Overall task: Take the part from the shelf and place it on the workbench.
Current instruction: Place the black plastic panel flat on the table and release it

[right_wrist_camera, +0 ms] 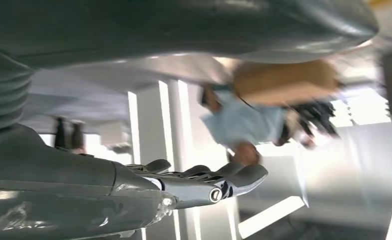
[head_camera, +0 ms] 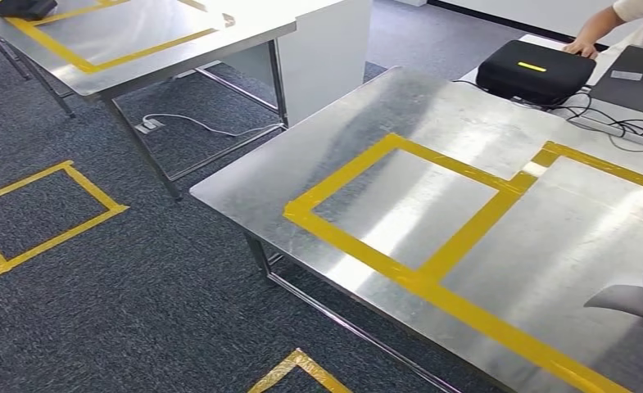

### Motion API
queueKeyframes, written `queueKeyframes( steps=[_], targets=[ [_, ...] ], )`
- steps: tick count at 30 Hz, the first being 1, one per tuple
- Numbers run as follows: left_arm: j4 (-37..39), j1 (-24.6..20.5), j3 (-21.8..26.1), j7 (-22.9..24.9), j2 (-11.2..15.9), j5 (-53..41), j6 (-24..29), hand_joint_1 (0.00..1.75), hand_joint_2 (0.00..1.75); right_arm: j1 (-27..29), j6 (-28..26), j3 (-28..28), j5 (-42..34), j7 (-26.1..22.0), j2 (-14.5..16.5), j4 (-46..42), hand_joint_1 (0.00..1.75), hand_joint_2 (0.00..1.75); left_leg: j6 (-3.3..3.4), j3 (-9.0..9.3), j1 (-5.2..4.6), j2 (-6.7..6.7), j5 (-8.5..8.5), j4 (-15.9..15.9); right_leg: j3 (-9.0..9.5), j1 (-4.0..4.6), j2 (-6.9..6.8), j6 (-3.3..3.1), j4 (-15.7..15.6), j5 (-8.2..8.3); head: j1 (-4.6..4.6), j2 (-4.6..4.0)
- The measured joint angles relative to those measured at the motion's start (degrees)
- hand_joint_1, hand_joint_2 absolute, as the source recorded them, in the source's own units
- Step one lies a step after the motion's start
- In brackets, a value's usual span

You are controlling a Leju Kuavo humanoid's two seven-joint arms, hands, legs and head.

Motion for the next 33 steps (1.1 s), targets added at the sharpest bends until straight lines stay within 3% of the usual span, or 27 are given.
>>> queueKeyframes(
  steps=[4, 17, 19, 24, 28, 32, 33],
  targets=[
    [0.00, 0.02, 0.04, -0.20, -0.29, 0.02, 0.05, 0.00, 0.00, -0.57, -7.68, 5.52, 3.73, -3.20, -0.34, -4.88, 0.00, 0.00, -0.01, 0.00, 0.00, -0.01, 0.00, 0.00, 0.00, 0.01, 0.00, 0.00, 0.00, 0.00, -0.01, 0.00],
    [0.00, 0.22, 0.07, -0.20, -0.51, 0.07, 0.18, 0.00, 0.00, -0.67, -11.54, 10.94, 6.98, -4.30, -0.52, -10.27, 0.00, 0.00, 0.00, -0.03, -0.02, -0.03, 0.00, 0.00, 0.00, 0.00, -0.02, 0.02, -0.01, 0.01, 0.00, 0.00],
    [0.00, 0.22, 0.11, -0.02, -0.58, 0.26, 0.59, 0.00, 0.00, -0.82, -9.75, 12.25, 4.20, -4.04, -0.52, -11.60, 0.00, 0.00, -0.01, -0.03, -0.01, -0.02, 0.00, 0.00, 0.00, 0.00, -0.01, 0.01, -0.01, 0.02, -0.02, 0.00],
    [0.00, 0.19, 0.39, 0.74, -0.80, 0.32, 1.17, 0.00, 0.00, -1.71, 1.92, 18.57, -7.68, -6.34, -1.40, -14.31, 0.00, 0.00, -0.04, -0.04, 0.01, -0.02, 0.03, 0.00, -0.01, 0.03, -0.01, -0.01, -0.01, 0.03, 0.00, 0.00],
    [0.00, 0.09, 0.39, 0.23, -0.79, -0.04, 1.01, 0.00, 0.00, -3.21, 2.44, 26.78, -7.43, -10.49, -2.52, -15.63, 0.00, 0.00, -0.05, -0.04, 0.03, -0.02, 0.04, 0.00, -0.02, 0.04, -0.01, -0.02, 0.00, 0.04, 0.00, 0.00],
    [0.00, -0.05, 0.39, -0.09, -0.69, -0.15, 0.97, 0.00, 1.75, -5.23, 2.10, 33.79, -6.17, -12.01, -3.42, -16.53, 0.00, 0.00, 0.06, -0.07, -0.08, -0.03, -0.04, 0.10, -0.01, -0.12, -0.01, 0.09, -0.05, 0.11, -0.01, 0.00],
    [0.00, -0.07, 0.39, -0.09, -0.66, -0.15, 0.98, 0.00, 1.75, -5.64, 1.96, 35.21, -5.33, -12.07, -3.56, -16.65, 0.00, 0.00, 0.10, -0.08, -0.11, -0.03, -0.06, 0.10, 0.00, -0.15, -0.01, 0.12, -0.09, 0.13, -0.02, 0.00]
  ],
)
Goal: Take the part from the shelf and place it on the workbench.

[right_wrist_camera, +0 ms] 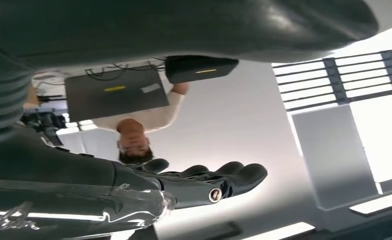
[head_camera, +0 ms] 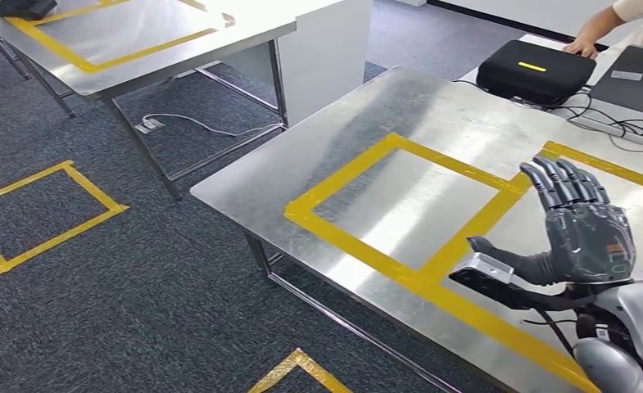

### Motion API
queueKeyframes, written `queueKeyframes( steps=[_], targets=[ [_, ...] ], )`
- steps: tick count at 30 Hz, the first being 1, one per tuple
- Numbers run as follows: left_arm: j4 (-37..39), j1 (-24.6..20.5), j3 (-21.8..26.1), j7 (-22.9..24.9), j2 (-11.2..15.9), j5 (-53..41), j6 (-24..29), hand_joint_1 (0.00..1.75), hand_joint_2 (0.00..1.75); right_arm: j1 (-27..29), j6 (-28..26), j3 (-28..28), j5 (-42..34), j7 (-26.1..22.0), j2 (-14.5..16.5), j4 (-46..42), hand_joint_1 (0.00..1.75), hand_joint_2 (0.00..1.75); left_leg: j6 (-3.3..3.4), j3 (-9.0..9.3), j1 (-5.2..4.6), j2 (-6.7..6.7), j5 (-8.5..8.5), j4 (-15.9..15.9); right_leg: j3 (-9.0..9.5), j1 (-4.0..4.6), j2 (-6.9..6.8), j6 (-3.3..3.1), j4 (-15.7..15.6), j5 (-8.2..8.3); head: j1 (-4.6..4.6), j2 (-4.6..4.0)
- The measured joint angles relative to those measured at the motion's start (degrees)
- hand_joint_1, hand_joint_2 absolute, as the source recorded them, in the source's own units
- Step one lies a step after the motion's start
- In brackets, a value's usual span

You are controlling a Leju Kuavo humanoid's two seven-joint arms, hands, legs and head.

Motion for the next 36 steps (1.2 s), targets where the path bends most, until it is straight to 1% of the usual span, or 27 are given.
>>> queueKeyframes(
  steps=[2, 4, 5, 6, 8, 9, 10, 13, 17, 20, 24, 27, 28, 30, 31, 32, 33, 34, 35, 36],
  targets=[
    [0.00, -0.05, 0.00, 0.10, 0.05, -0.01, 0.03, 0.00, 1.75, -0.81, -0.35, 2.68, 1.87, 0.03, -0.26, -0.15, 0.00, 0.00, 0.16, 0.11, -0.05, 0.01, 0.15, -0.34, 0.19, -0.05, 0.01, 0.19, -0.53, 0.23, -0.03, 0.00],
    [0.00, -0.17, 0.00, 0.29, 0.09, -0.01, 0.08, 0.00, 1.75, -1.66, -0.79, 5.17, 3.08, 0.05, -0.58, -0.20, 0.00, 0.00, 0.41, 0.71, -0.05, 0.01, 0.83, -1.73, 0.93, -0.05, 0.02, 0.48, -2.19, 0.98, -0.03, 0.00],
    [0.00, -0.22, 0.00, 0.36, 0.11, 0.00, 0.11, 0.00, 1.75, -2.13, -1.07, 6.32, 3.47, 0.05, -0.74, -0.20, 0.00, 0.00, 0.26, 1.13, 0.02, -0.01, 1.38, -2.75, 1.38, 0.04, 0.01, 0.20, -3.16, 1.48, 0.00, 0.00],
    [0.00, -0.28, 0.00, 0.42, 0.12, 0.01, 0.15, 0.00, 1.75, -2.66, -1.42, 7.48, 3.86, 0.05, -0.90, -0.20, 0.00, 0.00, 0.13, 1.49, 0.10, -0.03, 1.91, -3.71, 1.76, 0.15, -0.02, -0.30, -4.03, 1.90, 0.02, 0.00],
    [0.00, -0.35, 0.00, 0.47, 0.14, 0.02, 0.20, 0.00, 1.75, -3.62, -2.08, 9.51, 4.48, 0.04, -1.18, -0.27, 0.00, 0.00, -0.12, 2.15, 0.27, -0.07, 2.72, -5.32, 2.48, 0.37, -0.07, -0.95, -5.64, 2.63, 0.04, 0.00],
    [0.00, -0.37, 0.00, 0.51, 0.16, 0.02, 0.22, 0.00, 1.75, -4.07, -2.40, 10.46, 4.79, 0.03, -1.35, -0.34, 0.00, 0.00, 0.00, 2.61, 0.31, -0.06, 3.06, -6.17, 3.03, 0.41, -0.09, -0.87, -6.70, 3.02, 0.04, 0.00],
    [0.01, -0.38, 0.00, 0.54, 0.17, 0.02, 0.24, 0.00, 1.75, -4.51, -2.67, 11.37, 5.11, 0.00, -1.52, -0.43, 0.00, 0.44, 0.06, 3.26, 0.34, -0.06, 3.50, -7.28, 3.79, 0.44, -0.09, -0.59, -8.03, 3.57, 0.05, 0.00],
    [0.02, -0.53, 0.00, 0.62, 0.24, 0.02, 0.28, 0.00, 1.75, -6.00, -3.29, 14.30, 6.08, -0.12, -1.91, -0.63, 0.00, 1.75, 0.15, 6.00, 0.39, -0.05, 5.40, -11.88, 6.69, 0.49, -0.09, -0.43, -13.07, 5.67, 0.04, 0.00],
    [0.02, -0.59, -0.02, 0.82, 0.29, -0.12, 0.38, 0.00, 1.75, -7.57, -3.64, 17.45, 6.54, -0.15, -2.01, -0.68, 0.00, 1.75, 0.19, 10.06, 0.39, -0.05, 8.31, -18.81, 10.92, 0.49, -0.08, -0.28, -20.41, 8.76, 0.03, 0.00],
    [0.01, -0.57, -0.04, 0.86, 0.29, -0.25, 0.51, 0.00, 1.75, -8.27, -3.71, 19.10, 6.56, -0.15, -2.01, -0.68, 0.00, 1.75, 0.17, 13.40, 0.40, -0.05, 10.82, -24.69, 14.39, 0.49, -0.09, -0.24, -26.55, 11.36, 0.02, 0.00],
    [0.00, -0.55, -0.04, 0.86, 0.29, -0.32, 0.55, 0.00, 1.75, -8.72, -3.72, 20.39, 6.56, -0.15, -2.01, -0.68, 0.00, 1.75, 0.09, 18.18, 0.40, -0.05, 14.41, -33.11, 19.39, 0.50, -0.08, -0.30, -35.49, 15.22, 0.02, 0.00],
    [0.00, -0.55, -0.07, 0.86, 0.29, -0.45, 0.57, 0.00, 1.75, -8.92, -3.78, 20.92, 6.57, -0.15, -2.01, -0.68, 0.00, 1.75, 0.01, 21.18, 0.42, -0.05, 16.63, -38.35, 22.68, 0.52, -0.08, -0.33, -41.30, 17.66, 0.02, 0.00],
    [0.00, -0.55, -0.08, 0.86, 0.29, -0.50, 0.58, 0.00, 1.75, -9.03, -3.82, 21.09, 6.57, -0.15, -2.01, -0.68, 0.00, 1.75, -0.03, 21.98, 0.44, -0.05, 17.21, -39.72, 23.59, 0.54, -0.08, -0.34, -42.88, 18.33, 0.02, 0.00],
    [0.01, -0.55, -0.09, 0.87, 0.29, -0.54, 0.62, 0.00, 1.75, -9.31, -3.89, 21.44, 6.57, -0.15, -2.01, -0.68, 0.00, 1.75, -0.07, 23.13, 0.47, -0.05, 18.04, -41.72, 24.86, 0.57, -0.08, -0.36, -44.97, 19.29, 0.02, 0.00],
    [0.01, -0.55, -0.09, 0.88, 0.29, -0.54, 0.63, 0.00, 1.75, -9.46, -3.92, 21.61, 6.56, -0.14, -2.01, -0.67, 0.00, 1.75, -0.10, 23.45, 0.47, -0.05, 18.27, -42.24, 25.17, 0.58, -0.08, -0.38, -45.43, 19.54, 0.02, 0.00],
    [0.01, -0.54, -0.09, 0.89, 0.30, -0.52, 0.63, 0.00, 1.75, -9.64, -3.97, 21.78, 6.52, -0.11, -2.01, -0.64, 0.00, 1.75, -0.04, 23.57, 0.39, -0.06, 18.34, -42.51, 25.15, 0.52, -0.08, -0.31, -45.23, 19.60, 0.04, 0.00],
    [0.01, -0.53, -0.09, 0.89, 0.33, -0.51, 0.64, 0.00, 1.75, -9.86, -4.07, 21.92, 6.44, -0.05, -2.01, -0.61, 0.00, 1.31, 0.14, 23.14, 0.25, -0.07, 18.01, -41.79, 24.55, 0.37, -0.11, -0.06, -44.17, 19.24, 0.08, 0.00],
    [0.00, -0.54, -0.09, 0.89, 0.35, -0.49, 0.64, 0.00, 1.75, -10.09, -4.18, 22.04, 6.27, 0.08, -2.02, -0.57, 0.00, 0.87, 0.42, 22.20, 0.09, -0.08, 17.30, -40.17, 23.44, 0.18, -0.12, 0.23, -42.29, 18.43, -0.01, 0.00],
    [0.00, -0.54, -0.09, 0.88, 0.34, -0.45, 0.65, 0.00, 1.75, -10.26, -4.28, 22.13, 5.95, 0.37, -2.03, -0.55, 0.00, 0.44, 0.73, 21.06, 0.04, -0.07, 16.45, -38.09, 21.81, 0.08, -0.12, 0.54, -39.59, 17.15, -0.16, 0.00],
    [0.00, -0.54, -0.09, 0.87, 0.34, -0.36, 0.66, 0.00, 1.31, -10.37, -4.33, 22.18, 5.47, 0.78, -2.05, -0.52, 0.00, 0.00, 0.68, 19.83, -0.02, -0.06, 15.36, -35.68, 20.01, 0.01, -0.13, 0.55, -36.36, 15.65, -0.12, 0.00]
  ],
)
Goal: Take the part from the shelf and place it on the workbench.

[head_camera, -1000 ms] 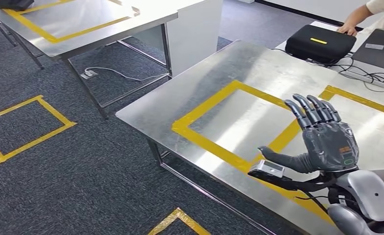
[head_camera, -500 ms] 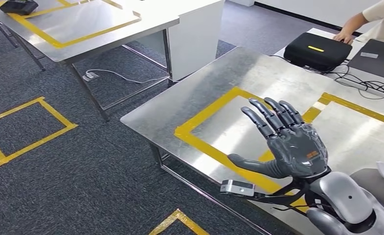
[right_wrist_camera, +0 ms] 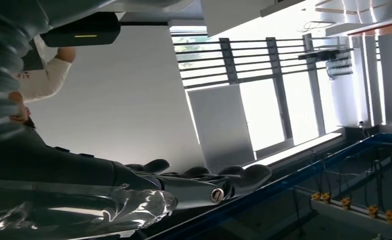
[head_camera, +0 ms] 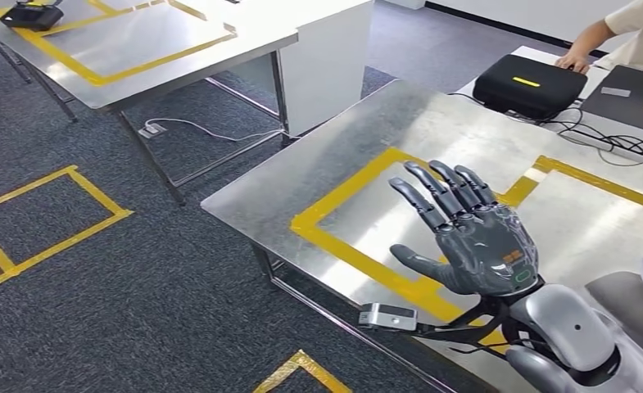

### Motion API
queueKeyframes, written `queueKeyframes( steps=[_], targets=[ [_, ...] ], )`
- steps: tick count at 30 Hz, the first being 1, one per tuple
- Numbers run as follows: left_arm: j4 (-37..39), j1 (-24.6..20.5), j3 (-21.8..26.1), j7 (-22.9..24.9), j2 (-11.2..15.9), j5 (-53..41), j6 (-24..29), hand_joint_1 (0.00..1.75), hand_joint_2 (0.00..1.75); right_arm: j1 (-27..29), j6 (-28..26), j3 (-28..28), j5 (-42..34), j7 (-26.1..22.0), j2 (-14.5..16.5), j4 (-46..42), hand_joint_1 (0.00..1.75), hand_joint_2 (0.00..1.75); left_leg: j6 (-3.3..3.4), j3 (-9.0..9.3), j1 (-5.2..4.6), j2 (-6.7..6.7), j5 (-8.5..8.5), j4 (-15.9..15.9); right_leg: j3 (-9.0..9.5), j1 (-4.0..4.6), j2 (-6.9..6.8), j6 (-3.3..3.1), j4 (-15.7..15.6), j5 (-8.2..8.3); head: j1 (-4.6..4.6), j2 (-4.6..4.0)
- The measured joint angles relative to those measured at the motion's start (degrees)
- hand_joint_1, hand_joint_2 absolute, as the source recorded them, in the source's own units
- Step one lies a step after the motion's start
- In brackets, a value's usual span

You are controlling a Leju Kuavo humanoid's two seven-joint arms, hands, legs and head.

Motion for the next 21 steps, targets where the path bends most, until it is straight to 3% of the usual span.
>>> queueKeyframes(
  steps=[1, 2, 3, 5, 6, 10, 17, 21],
  targets=[
    [0.00, 0.02, 0.00, -0.01, -0.03, 0.10, 0.01, 0.00, 0.87, -0.11, 0.03, 0.03, -0.56, 0.50, -0.05, 0.02, 0.00, 0.00, -0.21, -1.16, 0.00, 0.00, -1.01, 2.32, -1.67, 0.02, 0.03, -0.50, 3.03, -1.18, 0.16, 0.00],
    [0.00, 0.03, 0.00, -0.02, -0.05, 0.21, 0.01, 0.00, 0.87, -0.19, 0.24, 0.04, -1.16, 1.15, -0.10, 0.04, 0.00, 0.00, -0.35, -2.24, -0.02, 0.00, -1.93, 4.43, -3.03, 0.07, -0.02, -1.09, 5.64, -2.53, 0.39, 0.00],
    [0.00, 0.06, 0.00, -0.03, -0.04, 0.30, 0.02, 0.00, 0.87, -0.18, 0.59, 0.05, -1.77, 1.84, -0.15, 0.13, 0.00, 0.00, -0.60, -3.55, -0.17, -0.02, -3.08, 6.86, -4.26, -0.01, -0.09, -1.17, 8.18, -3.55, 0.66, 0.00],
    [0.00, 0.09, 0.00, -0.08, -0.05, 0.43, 0.04, 0.00, 1.75, 0.13, 1.26, -0.04, -2.65, 3.04, -0.21, 0.35, 0.00, 0.00, -0.41, -6.28, -0.26, -0.02, -5.14, 11.67, -6.46, -0.08, -0.21, -0.88, 12.13, -5.57, 0.58, 0.00],
    [0.00, 0.13, 0.00, -0.10, -0.04, 0.48, 0.04, 0.00, 1.75, 0.39, 1.43, -0.11, -2.96, 3.41, -0.22, 0.48, 0.00, 0.00, -0.48, -7.43, -0.25, -0.02, -5.95, 13.65, -7.57, -0.10, -0.23, -0.53, 14.04, -6.16, 0.50, 0.01],
    [0.00, 0.17, 0.00, -0.24, -0.03, 0.53, 0.04, 0.00, 1.75, 0.99, 1.50, -0.32, -3.29, 3.82, -0.22, 0.85, 0.00, 0.00, -0.49, -10.38, -0.21, -0.01, -7.65, 18.20, -10.60, -0.05, -0.21, -0.81, 18.67, -7.88, 0.48, 0.00],
    [0.00, 0.21, -0.02, -0.27, -0.03, 0.53, 0.04, 0.00, 1.75, 1.74, 2.21, -0.88, -3.53, 4.56, -0.22, 1.27, 0.00, 0.00, -0.54, -11.28, -0.20, -0.01, -8.22, 19.76, -11.58, -0.04, -0.22, -0.81, 20.42, -8.52, 0.46, 0.00],
    [0.00, 0.21, -0.02, -0.27, -0.03, 0.53, 0.05, 0.00, 0.00, 1.97, 2.29, -1.13, -3.61, 4.60, -0.22, 1.38, 0.00, 0.00, -0.64, -11.99, -0.20, -0.01, -8.67, 21.03, -12.34, -0.04, -0.22, -0.88, 21.76, -9.02, 0.47, 0.00]
  ],
)
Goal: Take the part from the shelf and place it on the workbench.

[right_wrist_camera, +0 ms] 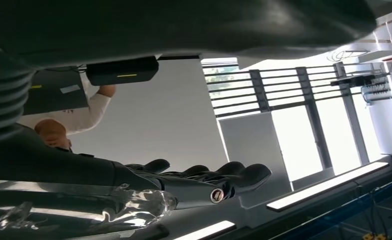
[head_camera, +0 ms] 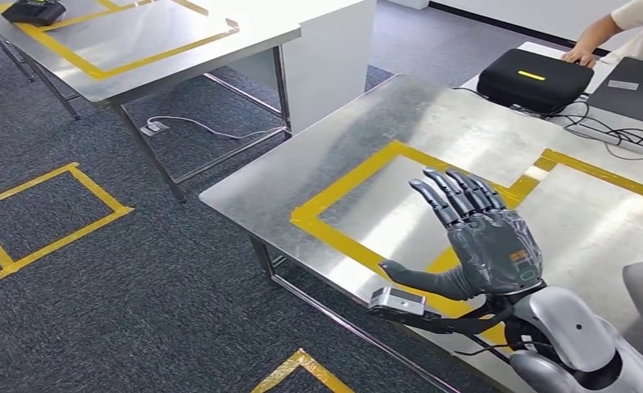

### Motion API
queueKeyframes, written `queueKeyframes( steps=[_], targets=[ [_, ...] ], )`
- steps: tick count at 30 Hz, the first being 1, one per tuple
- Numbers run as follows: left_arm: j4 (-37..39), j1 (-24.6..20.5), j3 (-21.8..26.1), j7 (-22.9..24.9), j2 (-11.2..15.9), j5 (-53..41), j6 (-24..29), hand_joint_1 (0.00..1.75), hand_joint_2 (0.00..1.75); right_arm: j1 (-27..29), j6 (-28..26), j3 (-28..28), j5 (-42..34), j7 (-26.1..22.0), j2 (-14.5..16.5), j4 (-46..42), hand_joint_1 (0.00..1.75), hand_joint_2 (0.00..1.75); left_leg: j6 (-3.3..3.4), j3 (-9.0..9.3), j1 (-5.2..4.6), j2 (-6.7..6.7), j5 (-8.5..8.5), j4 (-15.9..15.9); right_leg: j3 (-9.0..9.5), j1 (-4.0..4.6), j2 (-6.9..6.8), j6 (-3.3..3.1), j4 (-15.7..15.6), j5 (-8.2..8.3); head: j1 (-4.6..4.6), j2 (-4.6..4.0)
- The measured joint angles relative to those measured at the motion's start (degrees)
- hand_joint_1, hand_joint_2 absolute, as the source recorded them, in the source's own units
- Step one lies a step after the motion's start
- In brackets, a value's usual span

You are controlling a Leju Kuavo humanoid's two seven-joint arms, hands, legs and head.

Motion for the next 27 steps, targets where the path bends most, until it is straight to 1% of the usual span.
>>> queueKeyframes(
  steps=[6, 7, 9, 10, 11, 12, 13, 14, 15, 16, 17, 18, 19, 20, 21, 22, 23, 24, 25, 26, 27],
  targets=[
    [0.01, 0.02, -0.04, 0.22, 0.02, 0.10, 0.11, 0.00, 0.00, 0.52, 0.31, -0.75, -0.22, 0.22, 0.00, 0.00, 0.00, 0.00, -0.06, -2.44, 0.00, 0.00, -1.53, 3.95, -2.49, 0.00, 0.01, -0.03, 4.11, -1.59, -0.01, 0.00],
    [0.01, 0.02, -0.04, 0.38, 0.02, 0.15, 0.12, 0.00, 0.00, 0.55, 0.53, -0.82, -0.31, 0.26, 0.00, 0.00, 0.00, 0.00, 0.03, -2.89, -0.06, 0.00, -1.87, 4.66, -2.86, -0.06, 0.02, 0.04, 4.67, -1.82, -0.01, 0.00],
    [0.00, 0.03, -0.04, 0.77, 0.06, 0.27, 0.12, 0.00, 0.00, 0.62, 0.98, -0.99, -0.52, 0.38, 0.00, -0.02, 0.00, 0.00, 0.51, -3.54, -0.14, -0.01, -2.26, 5.85, -3.36, -0.17, 0.02, 0.47, 5.52, -2.00, -0.03, 0.00],
    [0.00, 0.03, -0.04, 0.90, 0.07, 0.33, 0.11, 0.00, 0.00, 0.65, 1.16, -1.09, -0.59, 0.44, 0.00, -0.05, 0.00, 0.00, 0.78, -3.66, -0.02, 0.02, -2.21, 6.00, -3.48, -0.12, 0.03, 0.71, 5.76, -2.05, -0.05, 0.00],
    [0.00, 0.03, -0.04, 1.01, 0.07, 0.40, 0.11, 0.00, 0.00, 0.68, 1.29, -1.22, -0.63, 0.48, 0.00, -0.08, 0.00, 0.00, 0.95, -3.64, 0.20, 0.09, -1.95, 5.91, -3.81, -0.03, 0.03, 0.90, 6.31, -2.47, -0.03, 0.00],
    [0.00, 0.01, -0.04, 1.10, 0.05, 0.46, 0.10, 0.00, 0.00, 0.69, 1.41, -1.37, -0.64, 0.53, 0.00, -0.11, 0.00, 0.00, 1.00, -3.65, 0.45, 0.17, -1.74, 5.72, -4.47, 0.05, 0.05, 1.01, 7.77, -3.72, 0.07, 0.00],
    [0.00, 0.00, -0.04, 1.20, 0.02, 0.51, 0.10, 0.00, 0.00, 0.72, 1.48, -1.51, -0.64, 0.57, 0.00, -0.13, 0.00, 0.00, 1.03, -3.72, 0.69, 0.25, -1.53, 5.56, -5.68, 0.07, 0.05, 1.14, 10.54, -5.69, 0.16, 0.00],
    [0.00, -0.02, -0.03, 1.28, -0.01, 0.58, 0.10, 0.00, 0.00, 0.79, 1.54, -1.62, -0.66, 0.62, 0.00, -0.12, 0.00, 0.00, 1.04, -3.95, 0.76, 0.31, -1.47, 5.70, -7.47, -0.01, 0.05, 1.29, 14.72, -8.26, 0.26, 0.00],
    [0.00, -0.02, -0.03, 1.37, -0.02, 0.67, 0.08, 0.00, 0.00, 0.90, 1.58, -1.70, -0.68, 0.66, 0.00, -0.11, 0.00, 0.00, 1.03, -4.30, 0.81, 0.33, -1.45, 5.95, -9.40, -0.08, 0.05, 1.48, 19.55, -10.75, 0.34, 0.00],
    [0.00, -0.01, -0.02, 1.43, -0.05, 0.76, 0.05, 0.00, 0.00, 1.08, 1.60, -1.75, -0.70, 0.68, 0.00, -0.11, 0.00, 0.00, 1.00, -4.70, 0.84, 0.36, -1.44, 6.29, -11.05, -0.16, 0.04, 1.65, 23.61, -12.40, 0.34, 0.00],
    [0.00, 0.00, -0.02, 1.46, -0.08, 0.85, 0.02, 0.00, 0.00, 1.27, 1.62, -1.81, -0.73, 0.69, 0.00, -0.11, 0.00, 0.00, 0.93, -5.17, 0.90, 0.37, -1.43, 6.72, -11.82, -0.22, 0.04, 1.80, 25.86, -12.94, 0.33, 0.00],
    [0.00, 0.00, -0.02, 1.50, -0.12, 0.93, -0.03, 0.00, 0.00, 1.39, 1.62, -1.90, -0.76, 0.71, 0.00, -0.11, 0.00, 0.00, 0.79, -5.69, 1.02, 0.37, -1.44, 7.24, -11.29, -0.28, 0.03, 1.95, 25.45, -12.26, 0.34, 0.00],
    [0.00, 0.00, -0.02, 1.52, -0.18, 0.98, -0.05, 0.00, 0.00, 1.45, 1.62, -1.97, -0.79, 0.73, 0.00, -0.11, 0.00, 0.00, 0.55, -6.26, 1.22, 0.34, -1.49, 7.89, -9.45, -0.41, 0.02, 2.16, 22.43, -10.66, 0.33, 0.00],
    [0.00, 0.00, -0.03, 1.54, -0.23, 1.00, -0.07, 0.00, 0.00, 1.44, 1.63, -2.04, -0.81, 0.73, 0.00, -0.11, 0.00, 0.00, 0.20, -6.87, 1.44, 0.30, -1.59, 8.68, -6.86, -0.60, 0.02, 2.49, 17.88, -9.15, 0.34, 0.00],
    [0.01, 0.00, -0.03, 1.55, -0.23, 1.01, -0.08, 0.00, 0.00, 1.47, 1.66, -2.08, -0.81, 0.74, 0.00, -0.10, 0.00, 0.00, -0.25, -7.46, 1.62, 0.20, -1.68, 9.38, -4.61, -0.58, 0.25, 2.53, 14.24, -7.87, 0.34, 0.00],
    [0.01, 0.01, -0.03, 1.56, -0.21, 1.02, -0.08, 0.00, 0.00, 1.51, 1.68, -2.12, -0.81, 0.74, 0.00, -0.12, 0.00, 0.00, -0.69, -7.91, 1.72, 0.11, -1.71, 10.04, -3.24, -0.56, 0.51, 2.38, 11.86, -7.10, 0.36, 0.00],
    [0.02, 0.02, -0.03, 1.57, -0.19, 1.02, -0.08, 0.00, 0.00, 1.53, 1.74, -2.15, -0.81, 0.74, 0.00, -0.14, 0.00, 0.00, -1.09, -8.30, 1.74, 0.00, -1.66, 10.60, -2.88, -0.45, 0.81, 2.00, 11.07, -7.06, 0.34, 0.00],
    [0.02, 0.03, -0.03, 1.57, -0.16, 1.03, -0.08, 0.00, 0.00, 1.56, 1.79, -2.17, -0.81, 0.77, 0.00, -0.16, 0.00, 0.00, -1.46, -8.63, 1.74, -0.09, -1.49, 10.92, -3.31, -0.24, 1.09, 1.34, 11.70, -6.98, 0.29, 0.00],
    [0.02, 0.05, -0.04, 1.57, -0.17, 1.04, -0.08, 0.00, 0.00, 1.55, 1.84, -2.20, -0.81, 0.78, 0.00, -0.20, 0.00, 0.00, -1.78, -8.95, 1.76, -0.14, -1.30, 11.25, -3.96, -0.29, 1.11, 0.78, 11.94, -6.95, 0.26, 0.00],
    [0.02, 0.07, -0.04, 1.57, -0.19, 1.04, -0.08, 0.00, 0.00, 1.52, 1.90, -2.20, -0.81, 0.80, 0.00, -0.22, 0.00, 0.00, -2.10, -9.41, 1.80, -0.09, -1.56, 11.66, -4.45, -0.32, 1.05, 0.21, 12.11, -6.90, 0.16, 0.00],
    [0.02, 0.09, -0.04, 1.57, -0.18, 1.05, -0.08, 0.00, 0.00, 1.53, 1.95, -2.21, -0.81, 0.81, 0.00, -0.25, 0.00, 0.00, -2.42, -10.02, 1.83, 0.02, -2.69, 12.66, -4.97, -0.36, 0.92, -0.35, 12.28, -6.56, 0.04, 0.00]
  ],
)
